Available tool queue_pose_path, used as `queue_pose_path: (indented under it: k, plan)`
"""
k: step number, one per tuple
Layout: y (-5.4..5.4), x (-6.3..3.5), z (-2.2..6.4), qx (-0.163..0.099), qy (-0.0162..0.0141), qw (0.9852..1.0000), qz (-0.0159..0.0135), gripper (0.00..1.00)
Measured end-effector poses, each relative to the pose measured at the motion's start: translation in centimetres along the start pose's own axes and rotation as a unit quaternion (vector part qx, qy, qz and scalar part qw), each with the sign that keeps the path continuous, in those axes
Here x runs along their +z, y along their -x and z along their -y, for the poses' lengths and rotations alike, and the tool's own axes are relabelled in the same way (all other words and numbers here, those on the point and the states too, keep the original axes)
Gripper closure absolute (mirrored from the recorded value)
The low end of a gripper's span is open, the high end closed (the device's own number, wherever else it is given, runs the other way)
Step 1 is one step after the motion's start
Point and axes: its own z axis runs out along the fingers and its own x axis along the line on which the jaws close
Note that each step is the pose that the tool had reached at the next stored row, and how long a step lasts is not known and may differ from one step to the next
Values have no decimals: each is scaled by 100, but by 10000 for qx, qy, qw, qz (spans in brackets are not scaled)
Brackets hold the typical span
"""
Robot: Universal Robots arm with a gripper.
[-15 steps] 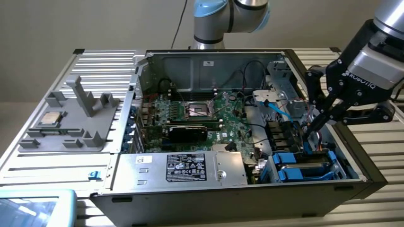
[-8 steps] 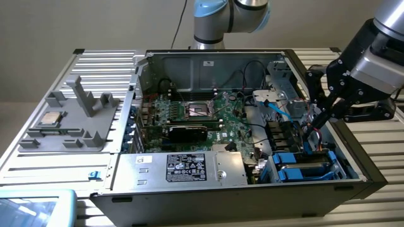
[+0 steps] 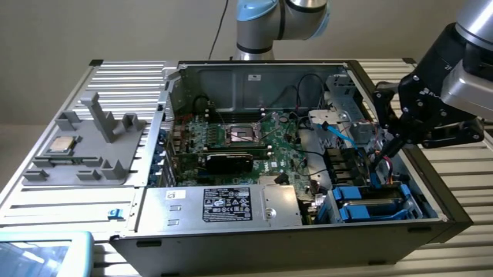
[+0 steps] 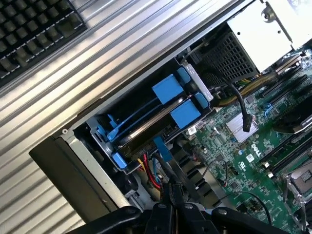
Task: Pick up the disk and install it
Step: 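Insert the second disk wire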
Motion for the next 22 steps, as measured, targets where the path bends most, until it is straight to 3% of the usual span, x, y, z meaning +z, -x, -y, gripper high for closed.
queue_pose_path:
  k: [5, 9, 14, 22]
  plan:
    - [1, 0, -1, -449, 12, 9990, 6, 89]
    - [1, 0, 0, -815, 36, 9967, 12, 89]
    - [-1, 0, -4, -1147, 47, 9934, -11, 89]
    - [-1, -1, -4, -1170, 49, 9931, -10, 89]
